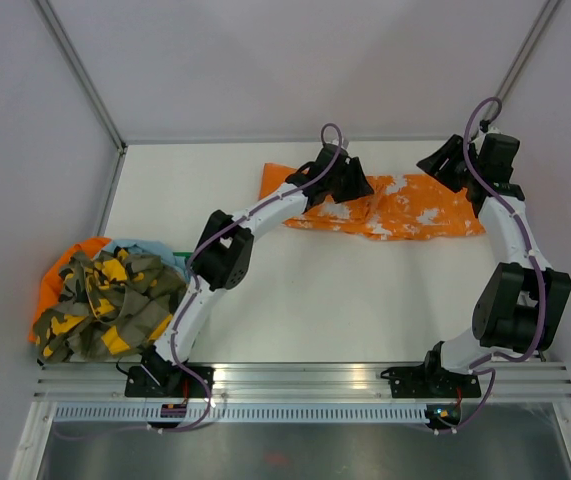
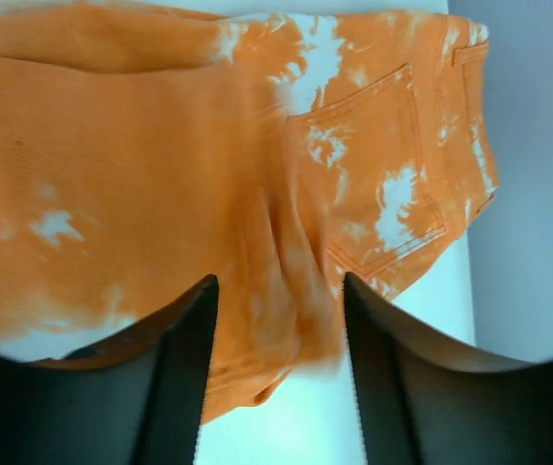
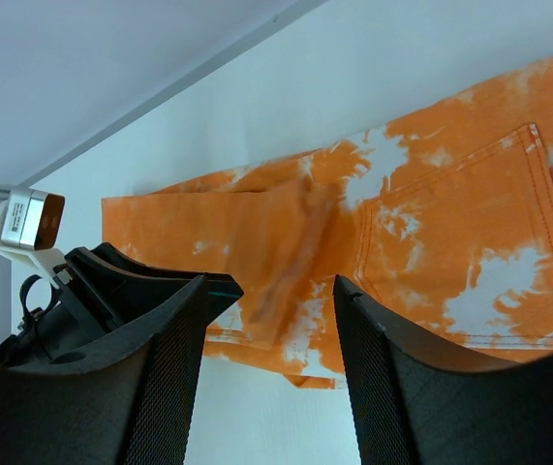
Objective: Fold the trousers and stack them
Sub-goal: Fold the trousers
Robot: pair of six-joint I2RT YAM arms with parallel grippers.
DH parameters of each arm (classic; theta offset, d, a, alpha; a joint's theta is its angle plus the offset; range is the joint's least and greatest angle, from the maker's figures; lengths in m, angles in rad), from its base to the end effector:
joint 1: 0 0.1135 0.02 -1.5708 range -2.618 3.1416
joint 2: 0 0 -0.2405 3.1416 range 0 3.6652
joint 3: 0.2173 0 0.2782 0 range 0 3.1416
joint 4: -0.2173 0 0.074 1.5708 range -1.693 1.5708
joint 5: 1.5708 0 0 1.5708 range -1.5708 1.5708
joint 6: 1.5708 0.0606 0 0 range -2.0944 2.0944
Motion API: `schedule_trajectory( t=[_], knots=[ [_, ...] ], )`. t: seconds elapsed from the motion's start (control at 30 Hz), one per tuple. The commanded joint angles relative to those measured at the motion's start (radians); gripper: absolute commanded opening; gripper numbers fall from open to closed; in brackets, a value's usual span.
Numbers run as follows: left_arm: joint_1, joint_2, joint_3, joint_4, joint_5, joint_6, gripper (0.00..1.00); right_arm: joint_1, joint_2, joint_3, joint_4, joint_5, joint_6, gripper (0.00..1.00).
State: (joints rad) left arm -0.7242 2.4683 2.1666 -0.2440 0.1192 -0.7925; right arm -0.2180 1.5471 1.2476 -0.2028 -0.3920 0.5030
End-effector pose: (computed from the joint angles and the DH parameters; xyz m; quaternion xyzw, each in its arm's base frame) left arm 0.4446 -0.4029 0.1704 -0.0005 0.8704 -0.3744 0.3197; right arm 0.4009 -0.0651 0.2685 0.2050 0.8249 0.2368 0.4706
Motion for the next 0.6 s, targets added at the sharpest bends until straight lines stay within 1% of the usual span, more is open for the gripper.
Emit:
schedule_trajectory(
  t=[0.0,0.03,0.07,0.1,0.17,0.2,0.23,0.27,0.3,0.33,0.37,0.4,0.43,0.47,0.5,0.57],
  knots=[
    [-0.006,-0.02,0.045,0.072,0.062,-0.027,0.62,0.0,-0.03,-0.004,0.026,-0.03,-0.034,0.62],
    [-0.004,-0.035,0.044,0.057,0.059,-0.001,0.71,0.0,-0.027,-0.001,0.034,-0.053,-0.034,0.62],
    [0.002,-0.055,0.042,0.04,0.039,0.018,0.83,0.0,-0.027,0.001,0.042,-0.065,-0.034,0.62],
    [0.006,-0.104,0.03,0.0,0.022,0.033,0.91,0.0,-0.024,0.003,0.049,-0.076,-0.034,0.62],
    [0.032,-0.166,-0.01,-0.014,-0.016,0.081,0.91,0.005,-0.015,0.006,0.062,-0.084,-0.029,0.62],
    [0.049,-0.234,-0.08,-0.014,-0.027,0.091,0.91,0.014,-0.01,0.009,0.066,-0.084,-0.029,0.62],
    [0.089,-0.268,-0.12,-0.014,-0.036,0.093,0.91,0.023,0.004,0.013,0.062,-0.077,-0.035,0.62],
    [0.113,-0.302,-0.214,-0.011,-0.042,0.095,0.91,0.034,0.013,0.018,0.057,-0.074,-0.04,0.62],
    [0.14,-0.365,-0.269,-0.005,-0.049,0.098,0.91,0.07,0.024,0.029,0.052,-0.071,-0.058,0.62],
    [0.191,-0.399,-0.321,0.0,-0.065,0.098,0.9,0.095,0.053,0.035,0.052,-0.056,-0.07,0.62],
    [0.216,-0.434,-0.434,0.008,-0.066,0.099,0.9,0.12,0.071,0.039,0.049,-0.039,-0.08,0.61],
    [0.242,-0.469,-0.494,0.023,-0.066,0.107,0.89,0.17,0.091,0.055,0.039,-0.022,-0.098,0.6],
    [0.288,-0.539,-0.549,0.056,-0.073,0.114,0.89,0.192,0.131,0.064,0.031,-0.002,-0.098,0.55],
    [0.31,-0.572,-0.644,0.069,-0.075,0.125,0.89,0.207,0.152,0.068,0.028,0.031,-0.093,0.5],
    [0.348,-0.616,-0.68,0.078,-0.069,0.157,0.9,0.233,0.184,0.069,0.037,0.041,-0.086,0.39],
    [0.385,-0.643,-0.743,0.074,-0.056,0.183,0.9,0.273,0.212,0.053,0.058,0.092,-0.09,0.33]
  ],
)
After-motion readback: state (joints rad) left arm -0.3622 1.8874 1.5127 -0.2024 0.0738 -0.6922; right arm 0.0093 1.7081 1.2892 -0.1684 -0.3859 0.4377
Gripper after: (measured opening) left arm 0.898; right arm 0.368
